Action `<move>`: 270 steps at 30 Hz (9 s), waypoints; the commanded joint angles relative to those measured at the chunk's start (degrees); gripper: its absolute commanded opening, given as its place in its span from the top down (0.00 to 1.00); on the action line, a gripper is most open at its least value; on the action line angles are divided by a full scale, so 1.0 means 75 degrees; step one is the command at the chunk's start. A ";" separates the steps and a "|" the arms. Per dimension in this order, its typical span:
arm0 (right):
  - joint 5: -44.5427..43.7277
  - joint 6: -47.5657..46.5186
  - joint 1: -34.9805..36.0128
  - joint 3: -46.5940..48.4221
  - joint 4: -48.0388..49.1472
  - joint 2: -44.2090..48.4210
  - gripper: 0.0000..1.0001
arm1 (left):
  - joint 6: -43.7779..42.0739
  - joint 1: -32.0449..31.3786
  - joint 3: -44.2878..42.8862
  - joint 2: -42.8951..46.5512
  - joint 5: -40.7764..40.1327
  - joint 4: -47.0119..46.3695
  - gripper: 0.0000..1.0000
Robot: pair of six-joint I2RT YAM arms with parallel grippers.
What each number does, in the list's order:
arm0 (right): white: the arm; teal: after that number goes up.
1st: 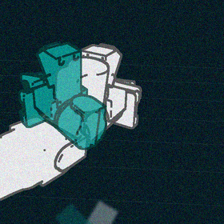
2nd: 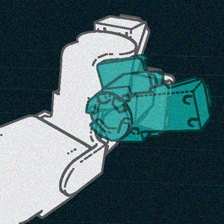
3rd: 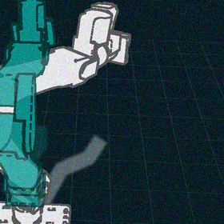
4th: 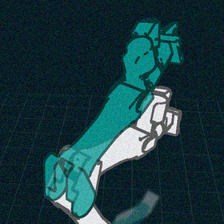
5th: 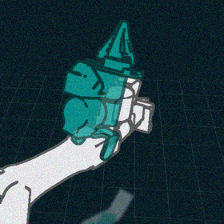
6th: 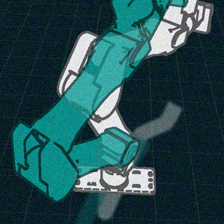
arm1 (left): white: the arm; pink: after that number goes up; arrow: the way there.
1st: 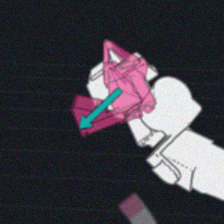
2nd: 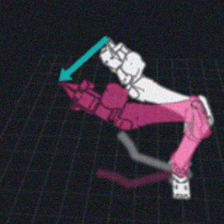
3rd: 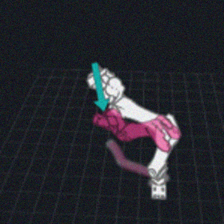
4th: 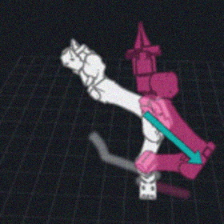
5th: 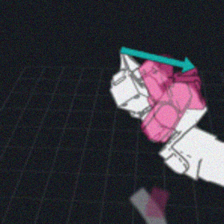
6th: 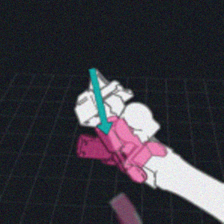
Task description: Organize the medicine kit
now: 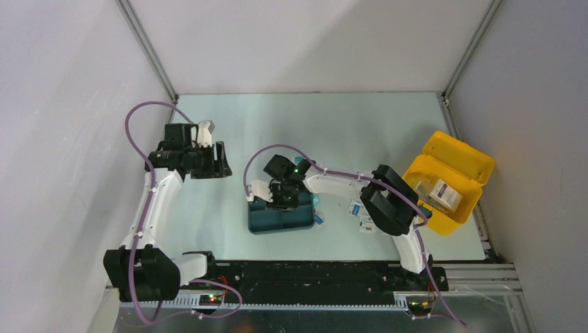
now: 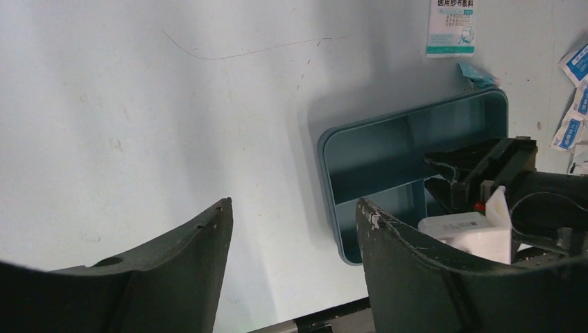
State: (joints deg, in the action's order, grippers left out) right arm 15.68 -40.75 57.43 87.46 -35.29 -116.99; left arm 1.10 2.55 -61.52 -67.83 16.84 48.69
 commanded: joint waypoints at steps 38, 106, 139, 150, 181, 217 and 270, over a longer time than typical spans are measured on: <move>-0.1583 0.0365 -0.4394 -0.1043 -0.2523 0.5694 1.00 | -0.1027 0.0071 -0.0539 -0.0168 0.0143 -0.0154 0.29; 0.1425 -0.5965 -1.1681 -0.2175 -0.4639 0.4653 1.00 | -0.1073 0.0056 -0.0522 -0.0221 0.0695 -0.0141 0.27; 0.1997 -0.5634 -1.2075 -0.2169 -0.4959 0.4564 1.00 | -0.1007 0.0059 -0.0626 -0.0038 0.0723 -0.0135 0.27; 0.1893 -0.5419 -1.2099 -0.2169 -0.4669 0.4161 1.00 | -0.1072 0.0055 -0.0607 0.0026 0.0693 -0.0132 0.27; 0.2576 -0.2215 -1.1514 -0.2016 -0.3321 0.7242 0.39 | -0.1037 -0.0139 -0.0588 0.0163 0.0786 -0.0378 0.31; 0.0031 0.4633 -0.3120 0.0290 -0.0031 0.0599 0.38 | 0.1221 -0.1887 0.1035 -0.0401 0.0209 -0.3513 0.17; -0.3039 0.5247 -0.1900 0.0873 0.0117 -0.0874 1.00 | 0.3923 0.2133 0.1442 -0.1648 0.2872 -0.3925 0.25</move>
State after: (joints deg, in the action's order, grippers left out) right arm -6.31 4.03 43.99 99.18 -28.95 -127.92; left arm 30.09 18.09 -50.41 -82.19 36.86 20.01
